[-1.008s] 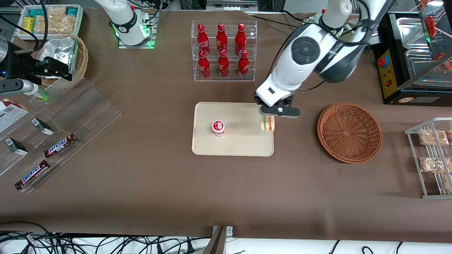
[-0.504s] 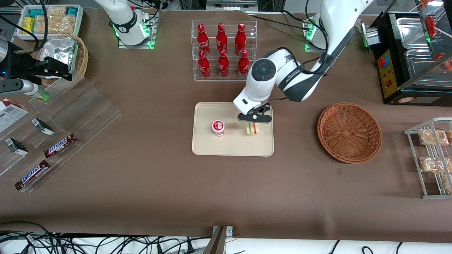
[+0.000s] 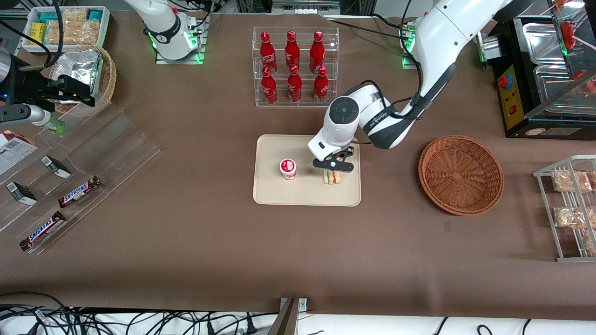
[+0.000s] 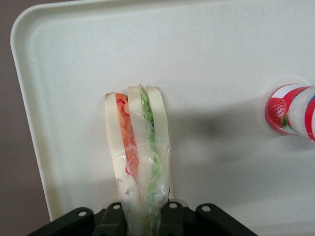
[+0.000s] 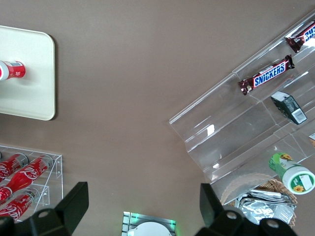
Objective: Place sandwich from basket to tray
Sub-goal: 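Lower the sandwich onto the tray beside the yogurt cup and open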
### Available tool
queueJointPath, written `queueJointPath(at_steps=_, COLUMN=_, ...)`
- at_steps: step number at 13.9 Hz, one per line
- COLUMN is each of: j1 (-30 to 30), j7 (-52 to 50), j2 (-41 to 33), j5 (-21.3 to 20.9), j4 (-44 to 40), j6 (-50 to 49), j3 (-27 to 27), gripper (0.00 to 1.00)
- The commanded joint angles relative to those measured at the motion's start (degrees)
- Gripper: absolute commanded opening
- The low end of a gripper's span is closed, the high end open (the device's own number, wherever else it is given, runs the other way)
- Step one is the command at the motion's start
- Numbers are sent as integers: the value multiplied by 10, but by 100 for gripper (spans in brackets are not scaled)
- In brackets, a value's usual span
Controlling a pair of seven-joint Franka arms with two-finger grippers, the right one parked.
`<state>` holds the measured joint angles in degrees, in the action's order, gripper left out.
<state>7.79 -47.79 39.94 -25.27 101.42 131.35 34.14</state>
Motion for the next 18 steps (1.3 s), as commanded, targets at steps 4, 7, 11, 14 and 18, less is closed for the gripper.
queueJointPath(at_steps=4, j1=4, j7=-53, j2=8, j5=-20, j4=-15, j6=-3, j3=0, gripper=49)
queueJointPath(at_steps=7, j1=2, j7=-63, j2=2, j5=-26, j4=-16, j6=-5, j3=1, gripper=100)
queueJointPath(at_steps=11, j1=-8, j7=-80, j2=-30, j5=-16, j4=-73, j6=-84, j3=6, gripper=100)
queueJointPath(at_steps=14, j1=-18, j7=-78, j2=-43, j5=19, j4=-160, j6=-190, j3=7, gripper=100)
queueJointPath(at_steps=18, j1=-60, j7=-84, j2=-96, j5=31, j4=-221, j6=-290, j3=7, gripper=100)
